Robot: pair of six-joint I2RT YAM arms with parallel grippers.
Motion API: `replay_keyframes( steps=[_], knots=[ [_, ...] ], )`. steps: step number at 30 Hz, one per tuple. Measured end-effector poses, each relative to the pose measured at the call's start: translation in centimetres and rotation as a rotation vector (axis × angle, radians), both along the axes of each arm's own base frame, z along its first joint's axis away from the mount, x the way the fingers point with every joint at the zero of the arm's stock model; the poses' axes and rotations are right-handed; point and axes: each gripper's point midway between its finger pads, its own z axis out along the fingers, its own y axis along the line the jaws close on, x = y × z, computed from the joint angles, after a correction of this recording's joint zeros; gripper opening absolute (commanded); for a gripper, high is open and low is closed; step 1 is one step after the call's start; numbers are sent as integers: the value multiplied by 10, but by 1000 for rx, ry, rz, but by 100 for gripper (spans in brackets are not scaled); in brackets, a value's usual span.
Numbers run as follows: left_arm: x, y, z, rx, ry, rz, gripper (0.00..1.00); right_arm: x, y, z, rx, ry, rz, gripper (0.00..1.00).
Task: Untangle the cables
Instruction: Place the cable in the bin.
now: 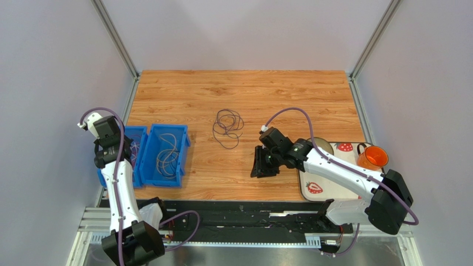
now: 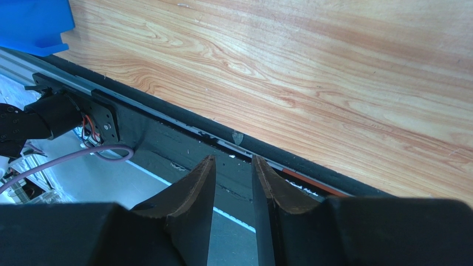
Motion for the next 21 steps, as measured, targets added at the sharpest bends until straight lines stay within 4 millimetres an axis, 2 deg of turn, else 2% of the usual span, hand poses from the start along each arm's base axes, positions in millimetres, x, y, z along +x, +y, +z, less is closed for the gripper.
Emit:
replay_keyframes(
  steps=[7, 11, 14, 15, 17, 18, 21],
  knots=[
    [15, -7, -37, -170, 54, -24, 0, -4, 0, 9, 21, -13, -7, 33],
    [12, -5, -50, -231, 81, -8, 1, -7, -4, 8, 17, -11, -16, 34],
    [8, -2, -48, -245, 79, 12, 20, -8, -7, 7, 10, -10, -20, 33],
    [7, 0, -47, -246, 78, 20, 35, -8, -7, 7, 8, -11, -21, 33],
    [6, 2, -45, -248, 74, 32, 56, -8, -8, 7, 7, -13, -22, 33],
    [6, 2, -44, -252, 71, 37, 82, -8, -8, 7, 6, -13, -22, 33],
    [5, 1, -40, -256, 59, 41, 90, -8, -9, 7, 4, -12, -23, 33]
  ],
)
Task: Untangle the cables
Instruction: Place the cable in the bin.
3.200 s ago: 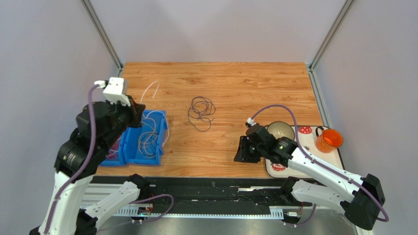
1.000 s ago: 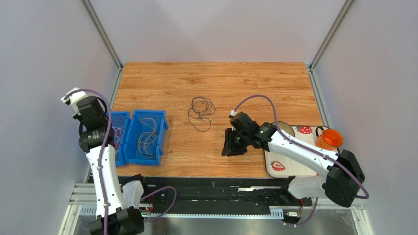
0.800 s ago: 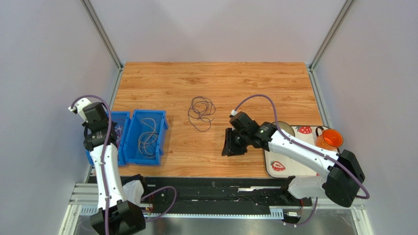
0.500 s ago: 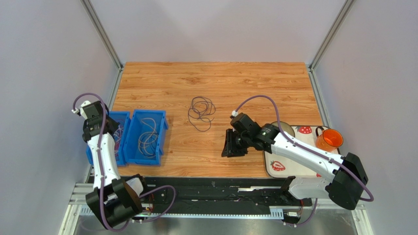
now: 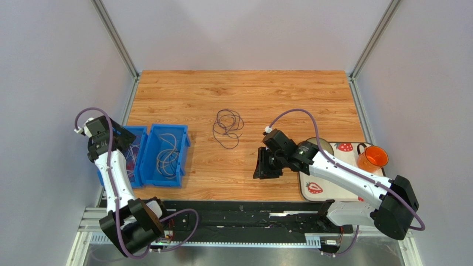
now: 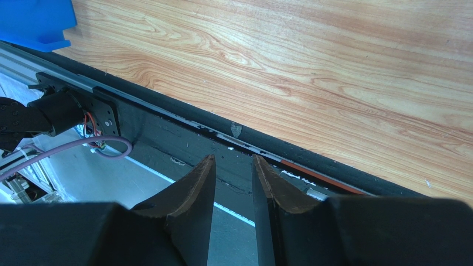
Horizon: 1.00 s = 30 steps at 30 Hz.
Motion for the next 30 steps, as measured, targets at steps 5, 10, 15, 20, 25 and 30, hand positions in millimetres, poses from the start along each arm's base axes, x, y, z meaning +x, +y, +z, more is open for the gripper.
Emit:
replay_keyframes(
  steps=[5, 10, 15, 20, 25, 30],
  knots=[
    [-2, -2, 21, 43, -69, -6, 91, -1, -1, 1, 0, 0, 0, 33],
    [-6, -6, 49, 113, -160, -36, 92, -1, -2, 0, -5, 2, 0, 33],
    [-4, -13, 70, 154, -238, -83, 92, -1, -3, 0, -8, 1, -2, 33],
    [6, -28, 79, 143, -301, -172, 91, 0, -3, -1, -13, -3, -1, 33],
    [26, -75, 79, 111, -322, -379, 89, 2, -4, -3, -30, -10, 2, 33],
    [40, -134, 71, 70, -301, -617, 84, 7, -2, -4, -45, -20, 4, 34]
  ],
)
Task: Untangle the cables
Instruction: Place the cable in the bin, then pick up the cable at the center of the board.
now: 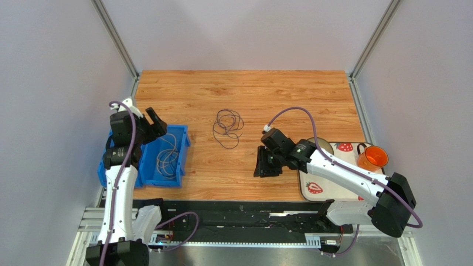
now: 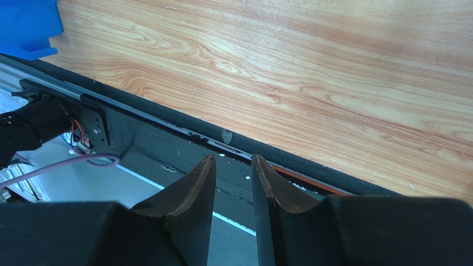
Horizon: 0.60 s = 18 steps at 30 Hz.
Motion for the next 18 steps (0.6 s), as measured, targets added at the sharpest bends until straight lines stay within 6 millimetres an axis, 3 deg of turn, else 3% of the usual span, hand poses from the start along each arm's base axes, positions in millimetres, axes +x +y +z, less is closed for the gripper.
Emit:
replay_keyframes(
  steps=[8, 12, 18],
  knots=[
    [10, -53, -10, 3, 54, -205, 81, 7, 3, 3, -11, -30, 12, 34],
    [10, -88, -16, 7, 84, -325, 79, 13, 6, 3, -27, -40, 25, 34],
    [6, -124, -25, 22, 128, -439, 77, 37, 27, 24, -15, -94, 45, 34]
  ],
)
